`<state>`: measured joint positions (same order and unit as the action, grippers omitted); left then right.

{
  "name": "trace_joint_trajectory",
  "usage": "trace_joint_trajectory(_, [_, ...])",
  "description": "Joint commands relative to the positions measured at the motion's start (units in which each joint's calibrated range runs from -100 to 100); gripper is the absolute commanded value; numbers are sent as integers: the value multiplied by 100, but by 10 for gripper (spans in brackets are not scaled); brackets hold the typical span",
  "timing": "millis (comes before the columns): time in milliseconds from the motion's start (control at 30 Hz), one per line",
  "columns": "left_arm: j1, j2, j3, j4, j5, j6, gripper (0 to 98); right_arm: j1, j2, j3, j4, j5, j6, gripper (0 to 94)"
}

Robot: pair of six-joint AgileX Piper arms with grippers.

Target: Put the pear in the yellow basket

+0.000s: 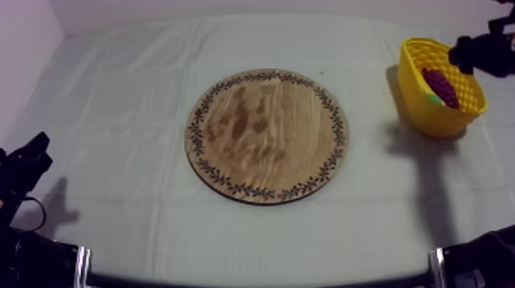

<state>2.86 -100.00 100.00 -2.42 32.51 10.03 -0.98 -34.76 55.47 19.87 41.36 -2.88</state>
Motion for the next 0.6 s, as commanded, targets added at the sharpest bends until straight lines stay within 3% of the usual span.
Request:
trace_joint_trajectory(0, [0, 0, 0, 0, -1, 1, 1, -33, -1150, 661, -38, -56, 46, 538])
trace_joint_trajectory(333, [0, 0, 0, 0, -1, 1, 1, -209, -3553, 2480, -272, -213, 263, 478])
trace_joint_trajectory(567, [0, 0, 0, 0, -1, 1, 1, -124, -4916, 3537, -773, -288, 641, 337])
